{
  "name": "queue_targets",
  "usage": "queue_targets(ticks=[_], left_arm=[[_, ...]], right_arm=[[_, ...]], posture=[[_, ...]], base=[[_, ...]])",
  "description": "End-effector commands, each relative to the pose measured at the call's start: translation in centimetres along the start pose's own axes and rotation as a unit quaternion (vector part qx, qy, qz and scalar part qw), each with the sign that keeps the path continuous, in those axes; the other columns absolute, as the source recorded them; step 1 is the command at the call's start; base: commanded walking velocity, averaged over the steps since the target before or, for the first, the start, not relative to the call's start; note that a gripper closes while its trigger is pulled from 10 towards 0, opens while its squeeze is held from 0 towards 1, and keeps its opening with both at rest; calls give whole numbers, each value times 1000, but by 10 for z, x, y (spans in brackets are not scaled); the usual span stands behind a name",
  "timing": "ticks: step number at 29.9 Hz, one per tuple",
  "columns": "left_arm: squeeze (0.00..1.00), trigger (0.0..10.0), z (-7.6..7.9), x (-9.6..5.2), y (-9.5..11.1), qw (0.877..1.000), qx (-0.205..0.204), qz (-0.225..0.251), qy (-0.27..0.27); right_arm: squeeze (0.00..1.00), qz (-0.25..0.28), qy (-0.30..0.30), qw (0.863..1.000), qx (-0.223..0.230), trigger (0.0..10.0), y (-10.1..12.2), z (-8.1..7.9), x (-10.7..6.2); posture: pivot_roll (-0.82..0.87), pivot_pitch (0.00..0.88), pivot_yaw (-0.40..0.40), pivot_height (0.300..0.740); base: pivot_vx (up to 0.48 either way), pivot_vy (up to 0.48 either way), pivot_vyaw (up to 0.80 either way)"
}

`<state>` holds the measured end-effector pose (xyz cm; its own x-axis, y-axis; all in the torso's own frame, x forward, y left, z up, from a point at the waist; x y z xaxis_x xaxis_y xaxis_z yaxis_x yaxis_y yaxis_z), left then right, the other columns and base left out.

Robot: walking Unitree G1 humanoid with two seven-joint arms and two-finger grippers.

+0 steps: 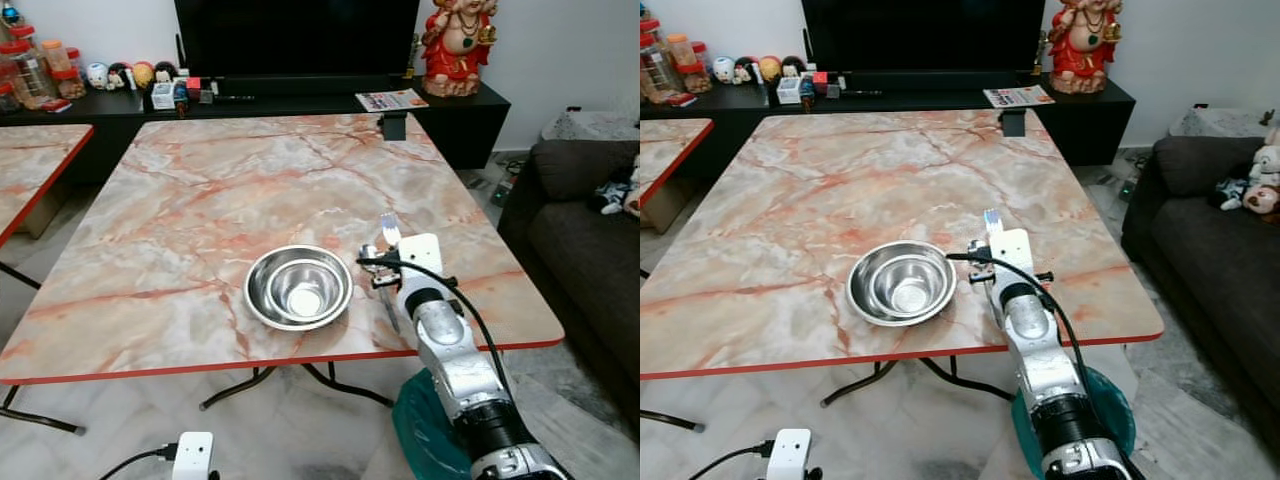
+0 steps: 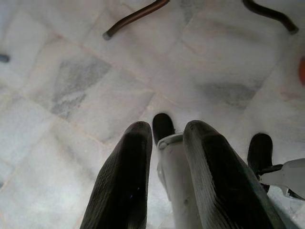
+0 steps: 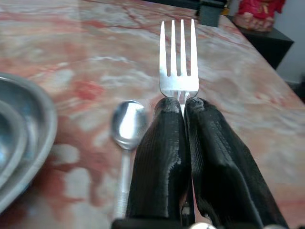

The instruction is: Setting the table

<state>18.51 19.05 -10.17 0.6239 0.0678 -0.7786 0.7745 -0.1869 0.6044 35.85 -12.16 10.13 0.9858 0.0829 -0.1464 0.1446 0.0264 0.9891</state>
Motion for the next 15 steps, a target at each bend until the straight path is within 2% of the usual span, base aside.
queue_targets(ticks=[1, 5, 15], left_arm=[[0, 10000, 0, 0, 3, 1000, 1, 5, 1], [0, 10000, -1, 0, 0, 1000, 0, 2, 4], [0, 10000, -2, 0, 1, 1000, -2, 4, 7]], right_arm=[[0, 19, 3, 1000, 3, 10000, 11, -1, 2], [0, 17, 5, 1000, 7, 10000, 10, -3, 1], [0, 17, 6, 1000, 13, 10000, 11, -4, 1]], posture=[[-30, 0, 0, 740], [-29, 0, 0, 740], [-28, 0, -3, 740]], base=[[0, -244, 0], [0, -244, 0], [0, 0, 0]])
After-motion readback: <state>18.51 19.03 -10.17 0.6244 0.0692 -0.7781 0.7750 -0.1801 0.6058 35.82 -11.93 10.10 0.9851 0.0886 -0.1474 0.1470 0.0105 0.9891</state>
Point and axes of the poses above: a point about 5 cm out from each wrist's last joint towards the gripper, its own x axis pointing out of the wrist towards the gripper, its own y axis along the axis of the wrist's last joint, z = x × y, the point moved 2 cm from there along x, pointing out of the wrist towards the gripper, and after that the axes turned 10 degrees about x, right-handed, at the moved point
